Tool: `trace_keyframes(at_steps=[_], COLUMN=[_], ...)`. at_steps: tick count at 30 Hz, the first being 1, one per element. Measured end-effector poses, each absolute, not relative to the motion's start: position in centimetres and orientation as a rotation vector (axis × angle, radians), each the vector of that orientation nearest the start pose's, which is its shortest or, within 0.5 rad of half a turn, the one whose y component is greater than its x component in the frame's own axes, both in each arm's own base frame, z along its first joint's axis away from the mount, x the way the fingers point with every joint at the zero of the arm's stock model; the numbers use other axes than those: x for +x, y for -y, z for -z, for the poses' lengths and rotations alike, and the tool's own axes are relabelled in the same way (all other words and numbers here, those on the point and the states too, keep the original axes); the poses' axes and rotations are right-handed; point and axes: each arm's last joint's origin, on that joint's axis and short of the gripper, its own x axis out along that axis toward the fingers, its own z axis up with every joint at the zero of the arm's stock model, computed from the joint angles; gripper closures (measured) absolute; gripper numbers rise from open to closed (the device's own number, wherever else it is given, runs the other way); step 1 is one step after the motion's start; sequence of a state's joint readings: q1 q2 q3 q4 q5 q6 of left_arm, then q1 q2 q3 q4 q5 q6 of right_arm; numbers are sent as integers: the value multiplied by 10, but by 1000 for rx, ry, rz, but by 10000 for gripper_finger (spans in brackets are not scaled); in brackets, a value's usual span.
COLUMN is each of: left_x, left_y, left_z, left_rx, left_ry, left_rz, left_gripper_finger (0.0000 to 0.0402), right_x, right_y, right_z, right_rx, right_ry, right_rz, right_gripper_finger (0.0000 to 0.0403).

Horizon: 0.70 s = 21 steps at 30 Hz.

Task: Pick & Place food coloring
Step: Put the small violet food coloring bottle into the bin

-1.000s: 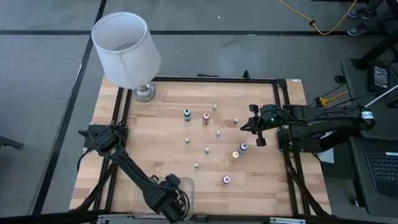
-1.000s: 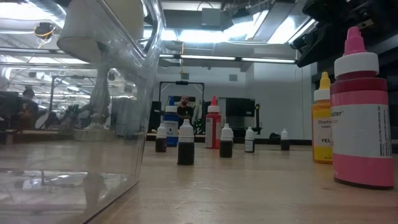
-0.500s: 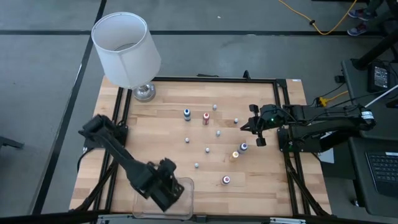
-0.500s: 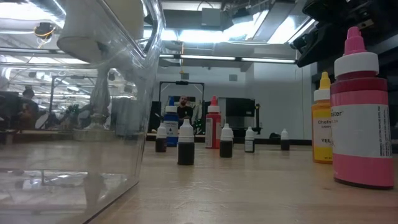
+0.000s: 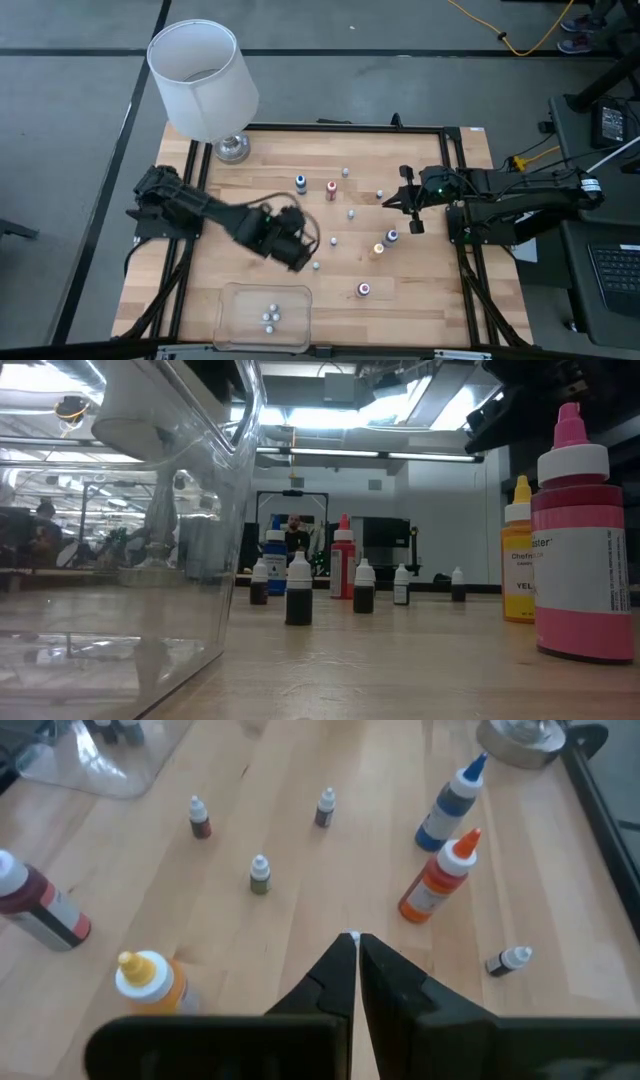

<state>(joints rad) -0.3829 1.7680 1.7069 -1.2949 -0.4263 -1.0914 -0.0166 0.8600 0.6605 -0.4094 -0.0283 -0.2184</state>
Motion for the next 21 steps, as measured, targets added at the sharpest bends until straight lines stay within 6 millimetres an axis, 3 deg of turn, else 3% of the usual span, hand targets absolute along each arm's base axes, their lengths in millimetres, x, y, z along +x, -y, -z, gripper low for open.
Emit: trace_keyframes(at_steps=[6, 11, 15, 21], left_x=[341, 358, 369, 360], left_y=[74, 56, 43, 27], left_z=[-302, -285, -256, -223], left_rx=[-233, -98, -182, -297], left_ry=[-1157, -1230, -1205, -1249], left_rz=[-626, -543, -430, -479], left_gripper_finger=[266, 260, 253, 246], right_x=[179, 179, 179, 178], right_y=[2, 2, 2, 2], right_z=[-259, -258, -258, -257], right_rx=[-188, -167, -137, -143], right_ry=[-603, -607, -611, -629], right_rz=[-74, -68, -59, -62], right_gripper_finger=[379, 379, 379, 379])
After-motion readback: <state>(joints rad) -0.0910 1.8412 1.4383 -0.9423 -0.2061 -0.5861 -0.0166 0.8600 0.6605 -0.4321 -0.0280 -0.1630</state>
